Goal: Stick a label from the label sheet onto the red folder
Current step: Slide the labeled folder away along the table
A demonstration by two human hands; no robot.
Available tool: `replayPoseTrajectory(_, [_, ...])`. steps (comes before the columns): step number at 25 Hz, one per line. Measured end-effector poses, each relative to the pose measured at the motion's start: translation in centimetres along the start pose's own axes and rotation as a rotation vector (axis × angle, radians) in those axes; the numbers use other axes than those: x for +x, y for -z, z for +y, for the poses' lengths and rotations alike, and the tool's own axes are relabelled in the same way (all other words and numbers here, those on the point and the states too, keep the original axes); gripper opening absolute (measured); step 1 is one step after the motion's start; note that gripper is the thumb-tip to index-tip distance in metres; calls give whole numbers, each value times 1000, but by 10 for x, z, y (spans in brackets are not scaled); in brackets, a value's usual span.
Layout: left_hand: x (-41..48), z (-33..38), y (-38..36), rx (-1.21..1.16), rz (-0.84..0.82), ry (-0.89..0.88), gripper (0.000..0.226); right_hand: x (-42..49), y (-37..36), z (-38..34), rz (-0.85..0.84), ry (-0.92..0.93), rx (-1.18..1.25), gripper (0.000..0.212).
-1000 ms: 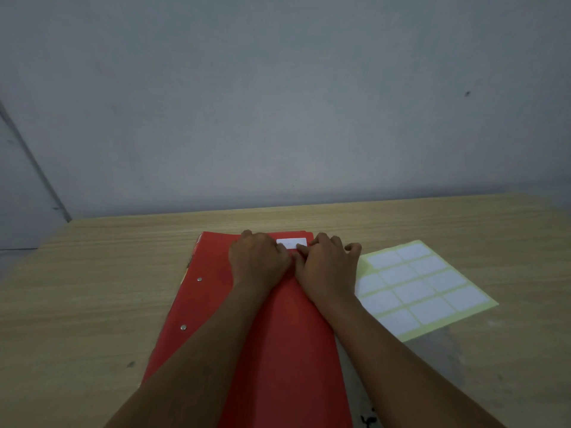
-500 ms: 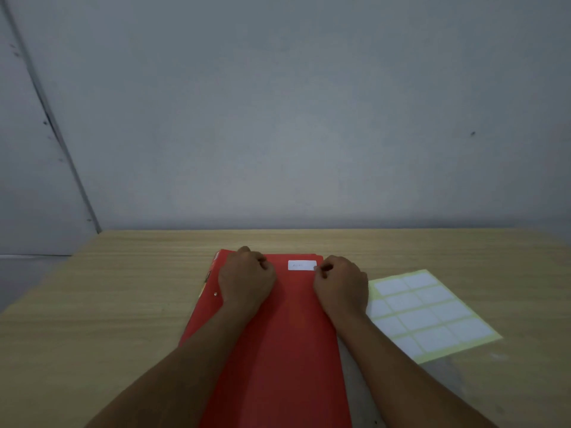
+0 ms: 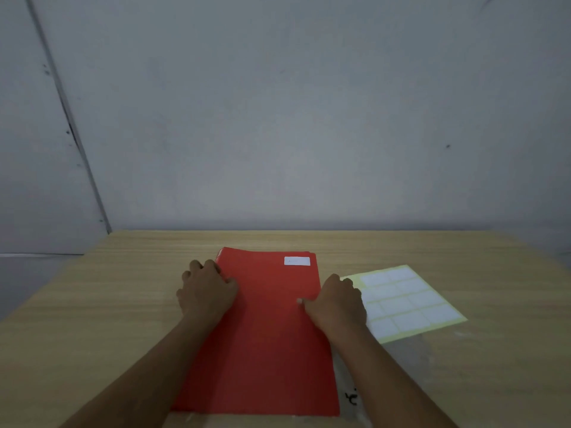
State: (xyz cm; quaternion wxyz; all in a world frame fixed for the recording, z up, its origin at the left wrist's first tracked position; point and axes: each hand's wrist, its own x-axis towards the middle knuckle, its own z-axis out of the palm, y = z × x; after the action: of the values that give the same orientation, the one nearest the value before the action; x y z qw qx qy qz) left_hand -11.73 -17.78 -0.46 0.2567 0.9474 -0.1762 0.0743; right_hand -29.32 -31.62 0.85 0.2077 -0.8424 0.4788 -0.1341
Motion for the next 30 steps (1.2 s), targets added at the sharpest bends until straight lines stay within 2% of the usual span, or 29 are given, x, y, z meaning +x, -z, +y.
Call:
replayPoseTrajectory(5, [-14, -8, 9, -14, 0, -9, 44, -27, -2, 10, -8, 27, 29, 72])
replayPoseTrajectory(10, [-24, -19, 13, -31, 0, -17, 44, -43, -7, 14, 16, 36, 73, 65])
replayPoseTrajectory(30, [-32, -22, 14, -2, -18, -76, 47, -50, -21, 14, 103, 69, 75, 60])
